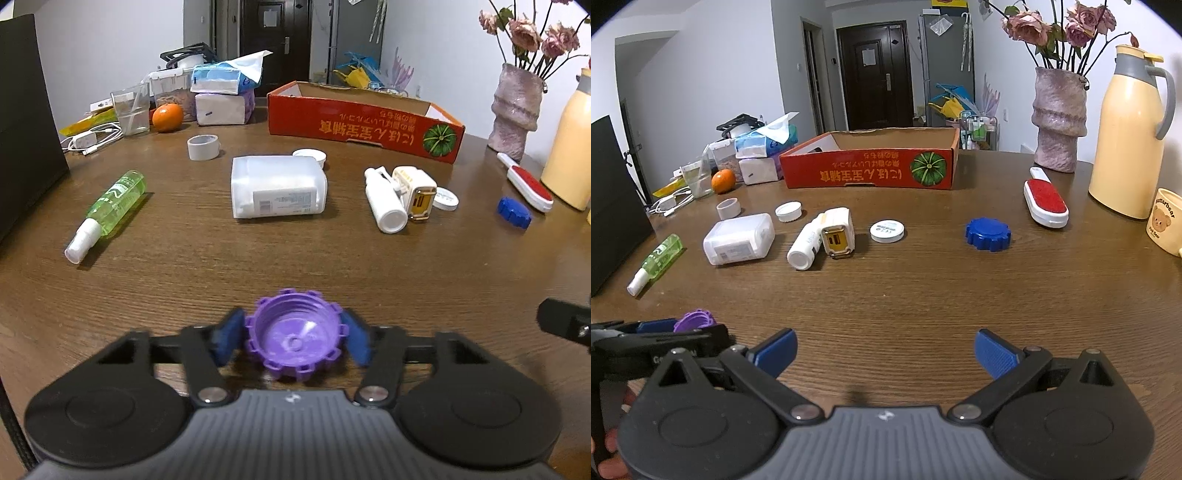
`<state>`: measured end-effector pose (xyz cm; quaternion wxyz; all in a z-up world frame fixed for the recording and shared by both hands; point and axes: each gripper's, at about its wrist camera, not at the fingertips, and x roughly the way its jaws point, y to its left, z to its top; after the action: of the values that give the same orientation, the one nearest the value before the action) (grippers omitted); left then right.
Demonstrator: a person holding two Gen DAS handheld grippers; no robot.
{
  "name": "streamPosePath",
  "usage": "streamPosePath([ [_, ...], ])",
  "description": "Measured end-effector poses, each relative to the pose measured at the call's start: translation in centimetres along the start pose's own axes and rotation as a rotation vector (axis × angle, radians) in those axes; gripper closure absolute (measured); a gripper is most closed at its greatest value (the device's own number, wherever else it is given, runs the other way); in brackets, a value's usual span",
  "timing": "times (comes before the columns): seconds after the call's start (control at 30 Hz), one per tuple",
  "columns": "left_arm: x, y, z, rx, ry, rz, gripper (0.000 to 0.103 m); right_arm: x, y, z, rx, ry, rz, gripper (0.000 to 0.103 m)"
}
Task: Organize rigid objects
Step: 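Move the left tool to the purple cap and close on it, then grasp the yellow-white charger with the right tool while the left tool holds the purple cap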
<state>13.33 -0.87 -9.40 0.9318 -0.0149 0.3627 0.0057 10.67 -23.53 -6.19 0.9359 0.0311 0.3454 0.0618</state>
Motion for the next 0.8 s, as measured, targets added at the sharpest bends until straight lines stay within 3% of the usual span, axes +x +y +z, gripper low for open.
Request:
streamPosePath([
  [0.23, -0.2, 0.5, 0.2, -0.008, -0.008, -0.018, 0.048, 0.5, 0.7, 0.0, -0.009, 0.011, 0.000, 0.001],
  [0.47, -1.3, 1.6, 1.6, -0.021, -0.070, -0.025, 0.048, 1.3, 1.5, 0.5, -0.018, 0.009, 0.001, 0.001],
  [0.8, -1.8, 3.6, 3.8, -0.053, -0.127, -0.014, 0.048, 3.3, 3.7, 2.3, -0.080, -0.073, 0.027, 0.003],
])
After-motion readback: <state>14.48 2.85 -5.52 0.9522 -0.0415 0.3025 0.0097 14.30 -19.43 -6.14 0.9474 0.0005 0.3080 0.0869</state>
